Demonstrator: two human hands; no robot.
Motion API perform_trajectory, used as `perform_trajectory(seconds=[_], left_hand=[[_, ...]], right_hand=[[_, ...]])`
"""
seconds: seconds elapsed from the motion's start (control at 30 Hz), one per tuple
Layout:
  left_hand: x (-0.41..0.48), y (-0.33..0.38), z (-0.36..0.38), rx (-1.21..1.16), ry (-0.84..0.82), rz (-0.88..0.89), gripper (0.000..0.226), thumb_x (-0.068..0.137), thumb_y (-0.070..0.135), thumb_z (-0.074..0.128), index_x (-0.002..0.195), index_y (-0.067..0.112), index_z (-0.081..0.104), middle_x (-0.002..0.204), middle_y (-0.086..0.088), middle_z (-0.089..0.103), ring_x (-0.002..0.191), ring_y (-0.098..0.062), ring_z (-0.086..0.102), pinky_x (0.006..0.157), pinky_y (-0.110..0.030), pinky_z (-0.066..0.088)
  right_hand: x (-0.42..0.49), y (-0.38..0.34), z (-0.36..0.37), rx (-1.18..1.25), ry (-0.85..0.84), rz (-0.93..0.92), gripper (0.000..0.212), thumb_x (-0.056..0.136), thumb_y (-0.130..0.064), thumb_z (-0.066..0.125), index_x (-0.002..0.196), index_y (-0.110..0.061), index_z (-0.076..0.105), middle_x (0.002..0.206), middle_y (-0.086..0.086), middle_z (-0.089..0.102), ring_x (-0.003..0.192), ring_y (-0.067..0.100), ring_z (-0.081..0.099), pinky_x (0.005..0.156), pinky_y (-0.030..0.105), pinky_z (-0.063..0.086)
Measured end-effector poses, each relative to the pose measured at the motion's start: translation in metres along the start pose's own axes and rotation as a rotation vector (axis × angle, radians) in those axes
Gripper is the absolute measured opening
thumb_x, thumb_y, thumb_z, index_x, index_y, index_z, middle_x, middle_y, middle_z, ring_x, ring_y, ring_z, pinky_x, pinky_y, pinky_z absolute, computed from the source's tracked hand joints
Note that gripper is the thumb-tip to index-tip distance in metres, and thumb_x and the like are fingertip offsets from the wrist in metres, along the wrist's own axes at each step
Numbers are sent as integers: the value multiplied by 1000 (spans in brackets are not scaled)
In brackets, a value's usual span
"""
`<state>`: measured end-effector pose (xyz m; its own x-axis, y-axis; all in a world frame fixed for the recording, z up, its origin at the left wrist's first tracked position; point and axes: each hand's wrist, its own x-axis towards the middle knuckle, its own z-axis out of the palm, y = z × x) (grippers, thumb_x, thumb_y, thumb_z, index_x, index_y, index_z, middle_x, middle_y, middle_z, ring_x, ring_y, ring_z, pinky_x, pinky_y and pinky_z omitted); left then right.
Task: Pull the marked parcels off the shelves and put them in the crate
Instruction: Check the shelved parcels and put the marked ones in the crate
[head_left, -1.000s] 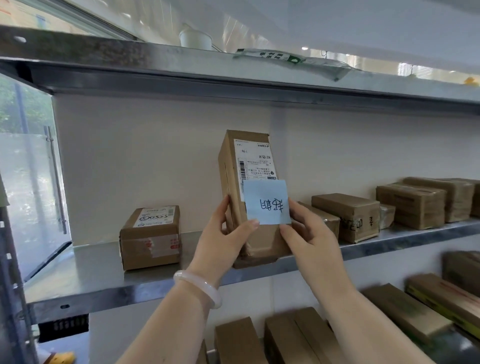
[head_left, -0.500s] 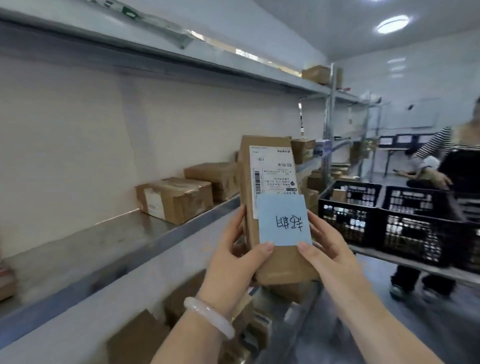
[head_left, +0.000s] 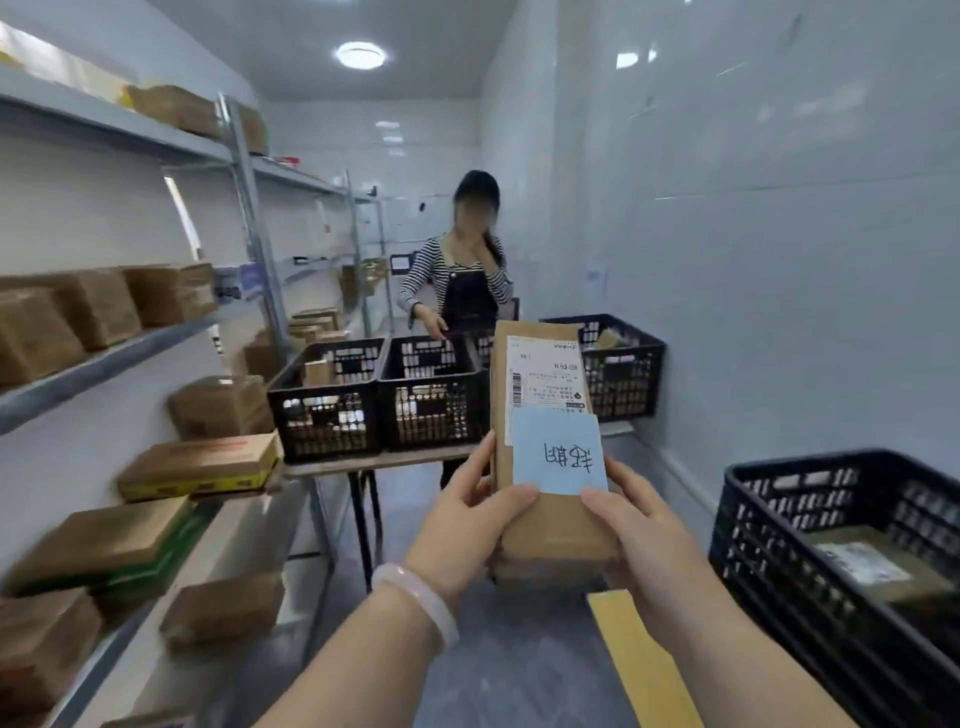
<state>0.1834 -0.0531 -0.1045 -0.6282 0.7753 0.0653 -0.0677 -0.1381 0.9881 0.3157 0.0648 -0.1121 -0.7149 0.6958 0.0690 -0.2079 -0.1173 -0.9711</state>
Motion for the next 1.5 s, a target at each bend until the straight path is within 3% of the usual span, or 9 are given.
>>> perform_trajectory(seconds=[0.27, 0.37, 0.57, 0.73, 0.97, 1.07, 1.2, 1.4, 1.5], left_hand=[[86, -35, 150, -8, -316, -185, 85, 56, 43, 82, 132, 55, 46, 108, 6, 75, 96, -24, 72, 87, -47, 58], [106, -53, 199, -33, -397, -285, 73, 67, 36, 82, 129, 54, 48, 105, 5, 75, 96, -27, 72, 87, -51, 57], [148, -85, 279, 0, -574, -403, 56, 85, 29, 74, 130, 48, 47, 95, 13, 76, 85, -16, 74, 75, -39, 61], [190, -108, 327, 55, -709, -470, 54, 85, 31, 73, 133, 37, 48, 121, 3, 66, 97, -21, 70, 80, -42, 60], [279, -135, 362, 203, -896, -542, 25, 88, 39, 66, 110, 48, 57, 113, 8, 66, 103, -21, 64, 85, -47, 58], [310, -153, 371, 276, -944, -596, 38, 90, 39, 64, 126, 43, 54, 114, 5, 67, 105, -22, 63, 92, -47, 54], [341, -169, 376, 337, -1013, -667, 39, 91, 39, 62, 129, 37, 54, 112, 3, 69, 102, -22, 64, 81, -37, 55], [368, -189, 390, 487, -1108, -526, 42, 98, 39, 49, 140, 28, 49, 129, 0, 62, 112, -21, 60, 102, -42, 47], [374, -193, 388, 565, -1173, -346, 54, 98, 38, 51, 149, 33, 33, 141, 5, 53, 110, -12, 53, 94, -26, 43]], right_hand=[[12, -18, -151, 13, 321, 5, 31, 88, -30, 67, 115, -43, 60, 101, -10, 74, 88, 12, 72, 64, 30, 58], [12, -23, -197, -21, 455, 22, 23, 88, -33, 67, 106, -47, 62, 96, -14, 74, 83, 9, 72, 61, 29, 57], [11, -18, -262, 3, 730, 86, 31, 88, -34, 68, 118, -39, 61, 97, -13, 74, 84, 12, 73, 70, 37, 59], [25, -16, -298, -10, 910, 106, 25, 87, -35, 69, 112, -35, 63, 91, -14, 74, 79, 10, 72, 65, 35, 59], [92, -8, -321, 86, 1103, 223, 27, 87, -33, 70, 113, -31, 62, 109, 1, 70, 100, 25, 66, 64, 42, 60], [119, 9, -329, 129, 1159, 286, 35, 90, -33, 67, 123, -30, 57, 114, 3, 67, 103, 27, 64, 71, 49, 60], [146, 31, -338, 208, 1204, 365, 39, 90, -32, 67, 126, -30, 54, 118, 5, 64, 105, 31, 61, 74, 54, 58], [178, 52, -355, 297, 1298, 408, 30, 90, -28, 67, 119, -28, 58, 107, 7, 68, 97, 33, 64, 79, 56, 56], [190, 59, -361, 281, 1350, 456, 38, 90, -30, 65, 127, -29, 54, 114, 8, 64, 103, 34, 60, 86, 58, 52]])
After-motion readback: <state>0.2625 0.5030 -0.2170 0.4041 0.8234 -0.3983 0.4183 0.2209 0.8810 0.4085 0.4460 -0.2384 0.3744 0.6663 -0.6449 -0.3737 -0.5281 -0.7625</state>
